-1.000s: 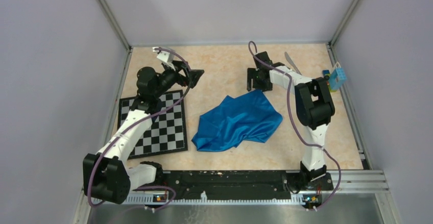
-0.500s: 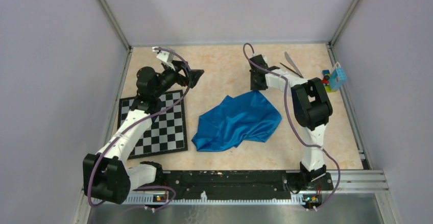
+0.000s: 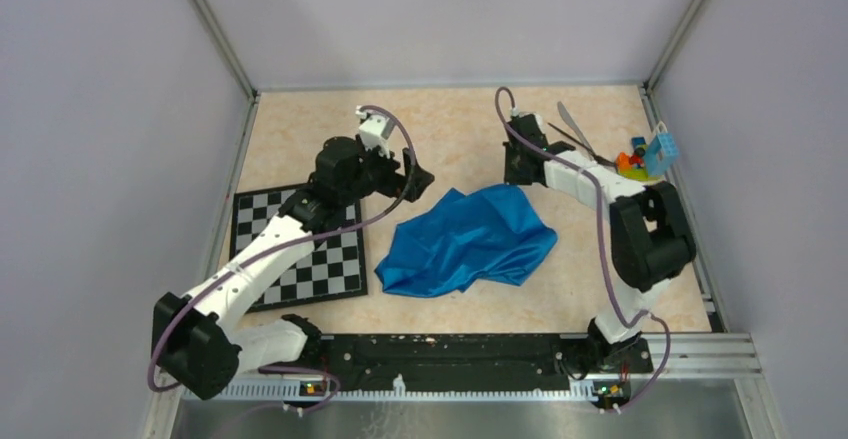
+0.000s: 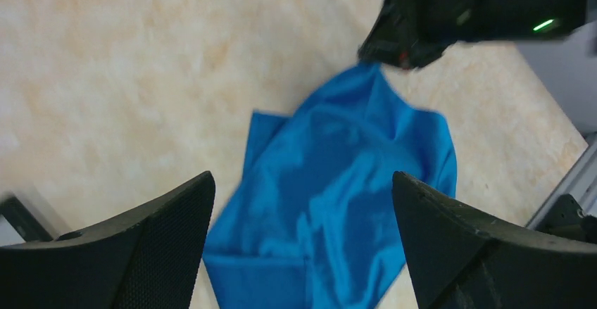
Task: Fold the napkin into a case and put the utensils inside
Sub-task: Pick up the crumpled napkin from the center of the board.
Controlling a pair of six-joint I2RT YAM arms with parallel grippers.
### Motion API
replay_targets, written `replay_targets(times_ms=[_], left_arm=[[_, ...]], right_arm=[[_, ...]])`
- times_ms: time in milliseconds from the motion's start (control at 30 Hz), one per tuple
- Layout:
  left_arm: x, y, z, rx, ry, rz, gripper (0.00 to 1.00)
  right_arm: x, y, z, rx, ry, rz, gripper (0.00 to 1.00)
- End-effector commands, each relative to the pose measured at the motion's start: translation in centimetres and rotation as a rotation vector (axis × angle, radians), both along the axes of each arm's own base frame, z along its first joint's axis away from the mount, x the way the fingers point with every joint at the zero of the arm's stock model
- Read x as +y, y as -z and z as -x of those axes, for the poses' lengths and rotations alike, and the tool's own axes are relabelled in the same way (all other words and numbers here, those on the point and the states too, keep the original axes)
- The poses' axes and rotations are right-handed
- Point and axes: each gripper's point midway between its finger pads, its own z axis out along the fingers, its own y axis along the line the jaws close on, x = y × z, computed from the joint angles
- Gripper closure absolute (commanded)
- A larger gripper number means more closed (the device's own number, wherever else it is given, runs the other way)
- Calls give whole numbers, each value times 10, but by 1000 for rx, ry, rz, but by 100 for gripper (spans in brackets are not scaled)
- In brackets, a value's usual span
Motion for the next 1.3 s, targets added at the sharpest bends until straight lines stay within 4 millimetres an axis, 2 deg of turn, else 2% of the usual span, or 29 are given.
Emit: replay_targets(times_ms=[0,100,200,267,333,433,600,733,900,1167,1267], left_arm=[[4,87,58,351,-97,-92,2],[-18,117,92,406,-51,-164,15],[-29,149,105,442,-92,-330,30],[-36,173,107,458,-127,-426,36],[-40,185,103,473,-173,-465,46],[-42,198,97,476,-232,-503,53],[-35,222,93,502,-305,-577,55],[-30,230,93,503,-323,-597,56],[-23,238,91,495,-348,-631,49],[-32,251,87,540,-276,-568,47],[-34,257,85,578,-240,-521,50]], right_arm=[[8,-70,5,-154,-5,-154,100],[10,-75,15,-170,-19,-202,100],[10,-74,25,-170,-33,-221,100],[8,-74,28,-177,-40,-225,100],[7,-76,30,-183,-50,-219,100],[1,-76,33,-181,-62,-212,100],[-2,-71,36,-175,-74,-235,100],[-3,-69,37,-169,-77,-241,100],[0,-67,37,-168,-90,-252,100],[0,-67,37,-165,-91,-251,100],[4,-72,41,-164,-113,-272,100]])
